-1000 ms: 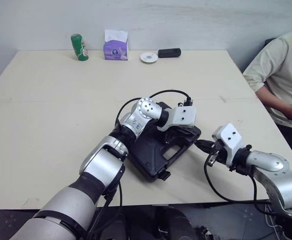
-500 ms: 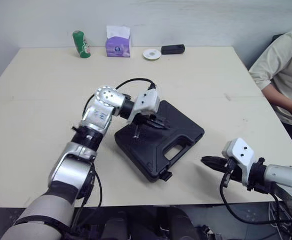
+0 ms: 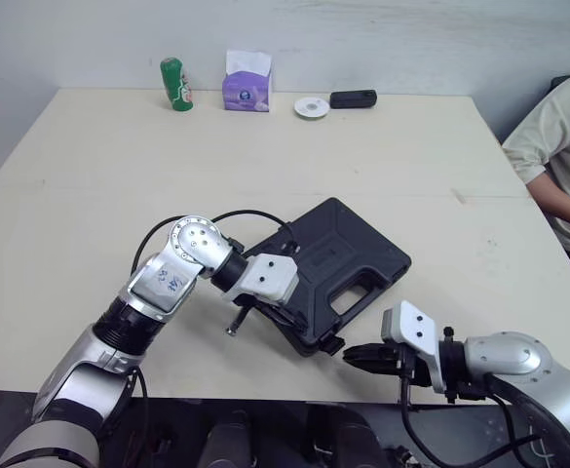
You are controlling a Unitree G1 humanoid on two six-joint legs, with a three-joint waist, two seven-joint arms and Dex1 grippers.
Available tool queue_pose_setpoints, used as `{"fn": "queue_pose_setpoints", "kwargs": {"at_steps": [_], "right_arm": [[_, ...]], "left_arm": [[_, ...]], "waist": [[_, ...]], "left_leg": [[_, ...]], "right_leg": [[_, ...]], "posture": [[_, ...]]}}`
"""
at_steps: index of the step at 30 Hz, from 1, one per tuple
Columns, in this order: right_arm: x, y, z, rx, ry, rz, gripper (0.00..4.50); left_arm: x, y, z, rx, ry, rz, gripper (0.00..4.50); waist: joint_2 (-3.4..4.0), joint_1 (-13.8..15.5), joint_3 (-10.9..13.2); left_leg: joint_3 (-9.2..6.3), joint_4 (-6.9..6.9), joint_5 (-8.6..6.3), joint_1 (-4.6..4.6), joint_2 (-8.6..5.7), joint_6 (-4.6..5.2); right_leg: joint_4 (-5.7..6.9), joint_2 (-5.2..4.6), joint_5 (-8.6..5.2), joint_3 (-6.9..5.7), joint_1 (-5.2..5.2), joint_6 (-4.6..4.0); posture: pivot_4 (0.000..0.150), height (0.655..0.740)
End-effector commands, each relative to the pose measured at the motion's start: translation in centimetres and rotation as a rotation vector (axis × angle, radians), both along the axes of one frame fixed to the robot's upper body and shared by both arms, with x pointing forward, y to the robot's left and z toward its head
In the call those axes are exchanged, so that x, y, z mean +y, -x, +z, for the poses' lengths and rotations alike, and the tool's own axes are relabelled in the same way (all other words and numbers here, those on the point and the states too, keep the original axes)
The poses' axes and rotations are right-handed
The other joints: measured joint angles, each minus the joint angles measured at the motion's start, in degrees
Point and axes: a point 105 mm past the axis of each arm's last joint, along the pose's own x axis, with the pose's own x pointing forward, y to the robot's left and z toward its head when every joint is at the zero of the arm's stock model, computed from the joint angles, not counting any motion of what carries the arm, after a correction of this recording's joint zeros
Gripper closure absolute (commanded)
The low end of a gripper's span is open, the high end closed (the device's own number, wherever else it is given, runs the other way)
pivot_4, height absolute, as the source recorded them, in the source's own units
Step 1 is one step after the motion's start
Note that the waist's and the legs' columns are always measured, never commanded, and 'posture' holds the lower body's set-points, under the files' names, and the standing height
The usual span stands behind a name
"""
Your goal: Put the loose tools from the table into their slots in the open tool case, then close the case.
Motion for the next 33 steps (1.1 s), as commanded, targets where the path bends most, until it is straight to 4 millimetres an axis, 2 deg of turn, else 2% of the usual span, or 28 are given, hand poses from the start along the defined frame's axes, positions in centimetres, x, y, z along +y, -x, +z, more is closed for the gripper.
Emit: {"fn": "queue_pose_setpoints", "kwargs": {"at_steps": [1, 2, 6, 11, 15, 19, 22, 25, 26, 28, 30, 32, 33], "right_arm": [[0.5, -0.1, 0.5, -0.029, -0.02, 0.019, 4.5], [0.6, -0.2, 0.7, -0.032, -0.027, 0.02, 4.5], [1.3, -0.7, 1.7, -0.057, -0.094, 0.01, 4.5], [2.2, -1.5, 2.9, -0.041, -0.194, -0.031, 4.5], [2.4, -1.8, 2.9, -0.037, -0.187, -0.037, 4.5], [1.0, -1.9, 3.2, -0.089, -0.109, -0.06, 4.5], [-1.1, -1.4, 4.5, -0.111, -0.09, -0.071, 4.5], [-3.7, -0.8, 7.2, -0.116, -0.094, -0.079, 3.47], [-5.3, -0.9, 8.7, -0.14, -0.085, -0.11, 3.09], [-7.9, -1.1, 11.2, -0.182, -0.072, -0.165, 2.0], [-10.0, -1.0, 13.5, -0.186, -0.067, -0.211, 0.97], [-11.0, -0.7, 14.5, -0.17, -0.06, -0.23, 0.06], [-11.7, -0.4, 14.6, -0.154, -0.041, -0.234, 0.0]], "left_arm": [[1.3, 0.1, -3.9, 0.024, -0.171, 0.025, 4.46], [1.5, 0.3, -4.2, 0.026, -0.184, 0.02, 4.46], [1.7, 0.3, -5.1, 0.011, -0.215, 0.016, 4.46], [1.7, 0.2, -5.2, 0.014, -0.213, 0.019, 4.46], [1.5, -0.1, -5.1, 0.014, -0.2, 0.032, 4.46], [1.5, -0.9, -3.8, 0.046, -0.129, 0.105, 4.46], [1.8, -0.8, -1.0, 0.176, 0.016, 0.188, 4.46], [3.1, -0.5, 2.8, 0.321, 0.203, 0.269, 3.5], [4.1, -1.0, 4.2, 0.313, 0.286, 0.339, 3.14], [6.1, -1.3, 6.3, 0.303, 0.399, 0.447, 2.17], [9.0, -0.7, 8.2, 0.309, 0.467, 0.527, 1.23], [10.4, -0.3, 9.1, 0.299, 0.501, 0.586, 0.37], [12.0, -0.7, 9.7, 0.284, 0.545, 0.668, 0.09]], "waist": [[0.02, 0.05, -0.09], [0.02, 0.04, -0.12], [0.05, -0.01, -0.29], [0.02, -0.17, -0.39], [0.06, -0.72, -0.42], [0.24, -0.54, -0.54], [0.27, -0.23, -0.55], [0.26, -0.45, -0.2], [0.26, -0.47, 0.03], [0.24, -0.37, 0.37], [0.18, -0.31, 0.44], [0.19, -0.25, 0.45], [0.19, -0.17, 0.45]], "left_leg": [[0.0, 0.0, -0.01, 0.02, 0.0, 0.02], [-0.02, 0.0, -0.17, 0.03, 0.0, 0.3], [-0.04, 0.0, -0.19, 0.06, 0.02, 0.31], [-0.05, 0.0, -0.19, 0.12, 0.04, 0.31], [-0.04, 0.0, -0.18, 0.15, 0.12, 0.28], [-0.05, 0.0, -0.17, 0.21, 0.15, 0.23], [-0.04, 0.0, -0.17, 0.14, 0.12, 0.23], [-0.04, -0.02, -0.17, -0.05, 0.13, 0.22], [-0.04, -0.02, -0.15, -0.06, 0.14, 0.19], [-0.07, -0.02, -0.12, -0.1, 0.16, 0.13], [-0.11, -0.02, -0.11, -0.1, 0.16, 0.12], [-0.11, -0.09, -0.11, -0.07, 0.16, 0.12], [-0.11, -0.1, -0.12, -0.04, 0.16, 0.12]], "right_leg": [[0.0, 0.0, 0.0, -0.01, 0.03, 0.0], [-0.01, -0.01, 0.0, -0.01, 0.04, 0.01], [-0.01, -0.01, 0.0, -0.01, 0.06, 0.0], [0.0, -0.01, 0.0, -0.01, 0.11, 0.0], [0.1, 0.02, -0.04, -0.01, 0.11, -0.11], [0.14, 0.04, -0.08, -0.02, 0.11, -0.18], [0.12, 0.04, -0.08, -0.01, 0.07, -0.16], [0.17, 0.09, -0.09, -0.02, -0.15, -0.16], [0.21, 0.1, -0.1, -0.02, -0.18, -0.18], [0.23, 0.11, -0.1, -0.04, -0.22, -0.19], [0.22, 0.1, -0.1, -0.05, -0.2, -0.2], [0.16, 0.1, -0.11, -0.05, -0.18, -0.21], [0.15, 0.1, -0.12, -0.06, -0.16, -0.22]], "posture": [[0.15, 0.7252], [0.15, 0.7252], [0.15, 0.7252], [0.15, 0.7252], [0.15, 0.7252], [0.15, 0.7252], [0.15, 0.7252], [0.15, 0.7252], [0.15, 0.7252], [0.15, 0.7252], [0.15, 0.7252], [0.15, 0.7252], [0.15, 0.7252]]}}
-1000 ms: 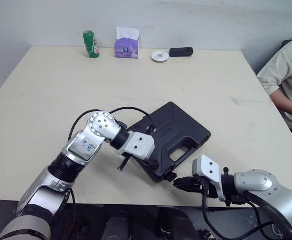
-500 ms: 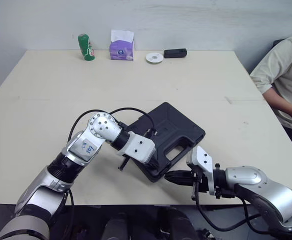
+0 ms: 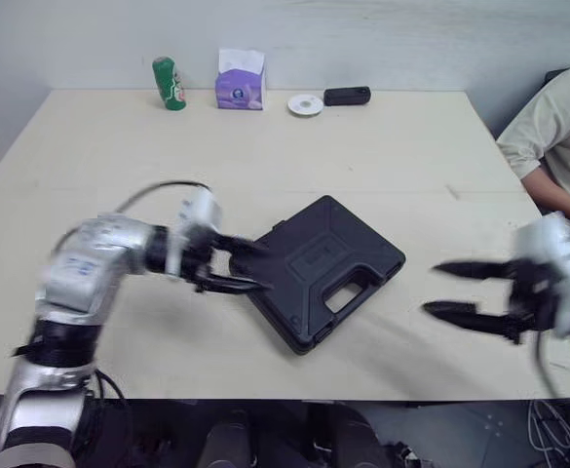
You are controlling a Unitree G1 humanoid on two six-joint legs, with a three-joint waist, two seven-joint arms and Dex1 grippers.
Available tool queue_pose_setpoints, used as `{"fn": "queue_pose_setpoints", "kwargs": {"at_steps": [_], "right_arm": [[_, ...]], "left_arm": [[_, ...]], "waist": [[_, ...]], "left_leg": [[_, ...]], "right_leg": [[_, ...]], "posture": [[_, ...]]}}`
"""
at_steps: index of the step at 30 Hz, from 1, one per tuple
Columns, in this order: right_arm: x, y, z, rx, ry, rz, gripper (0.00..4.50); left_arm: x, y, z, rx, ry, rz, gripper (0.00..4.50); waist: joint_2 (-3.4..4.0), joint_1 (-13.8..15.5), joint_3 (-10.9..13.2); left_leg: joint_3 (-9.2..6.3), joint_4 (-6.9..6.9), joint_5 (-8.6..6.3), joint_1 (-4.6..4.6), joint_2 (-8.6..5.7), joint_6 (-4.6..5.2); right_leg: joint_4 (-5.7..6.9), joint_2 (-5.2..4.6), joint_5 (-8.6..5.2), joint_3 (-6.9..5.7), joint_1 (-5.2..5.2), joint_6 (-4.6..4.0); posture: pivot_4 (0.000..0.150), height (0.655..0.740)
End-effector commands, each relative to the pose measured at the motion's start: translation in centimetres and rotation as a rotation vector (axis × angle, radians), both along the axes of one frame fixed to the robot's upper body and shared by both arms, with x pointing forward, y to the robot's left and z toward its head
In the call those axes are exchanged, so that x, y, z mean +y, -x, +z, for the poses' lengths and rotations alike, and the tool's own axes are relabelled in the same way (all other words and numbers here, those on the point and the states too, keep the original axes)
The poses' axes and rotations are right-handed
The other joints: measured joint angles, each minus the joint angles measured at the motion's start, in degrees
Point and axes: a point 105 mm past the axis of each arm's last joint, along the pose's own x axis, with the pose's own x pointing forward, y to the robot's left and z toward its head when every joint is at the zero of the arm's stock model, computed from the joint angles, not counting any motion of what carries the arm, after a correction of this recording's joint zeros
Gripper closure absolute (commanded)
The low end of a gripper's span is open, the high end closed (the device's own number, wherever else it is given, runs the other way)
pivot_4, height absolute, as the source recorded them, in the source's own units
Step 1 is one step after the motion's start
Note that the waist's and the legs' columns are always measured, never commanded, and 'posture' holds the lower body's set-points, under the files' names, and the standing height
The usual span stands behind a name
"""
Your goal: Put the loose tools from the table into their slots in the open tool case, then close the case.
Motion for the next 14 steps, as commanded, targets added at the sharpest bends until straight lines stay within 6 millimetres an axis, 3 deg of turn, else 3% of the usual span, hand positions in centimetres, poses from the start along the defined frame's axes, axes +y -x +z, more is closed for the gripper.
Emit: {"fn": "queue_pose_setpoints", "kwargs": {"at_steps": [1, 5, 14], "right_arm": [[-1.7, 1.2, 1.4, 0.037, 0.009, 0.011, 0.0], [-3.8, 0.4, 2.6, -0.045, 0.038, -0.058, 0.0], [-4.8, -1.4, 1.8, -0.134, 0.04, -0.102, 0.0]], "left_arm": [[3.7, 0.4, 2.9, -0.044, 0.1, 0.19, 0.03], [8.1, 2.2, 4.1, -0.042, 0.127, 0.393, 0.03], [8.9, 4.5, 3.4, -0.072, 0.078, 0.438, 0.03]], "waist": [[0.0, 0.12, 0.0], [-0.06, 0.07, 0.1], [0.12, 0.37, 0.24]], "left_leg": [[0.0, -0.01, -0.01, -0.02, 0.0, 0.0], [0.01, -0.02, -0.05, -0.05, -0.01, 0.0], [0.03, -0.06, -0.08, -0.05, 0.0, -0.63]], "right_leg": [[-0.02, -0.01, 0.0, 0.0, 0.0, 0.0], [-0.06, -0.04, -0.01, 0.0, 0.0, 0.03], [-0.12, -0.06, -0.02, 0.02, -0.05, 0.0]], "posture": [[0.15, 0.7252], [0.15, 0.7252], [0.15, 0.7252]]}}
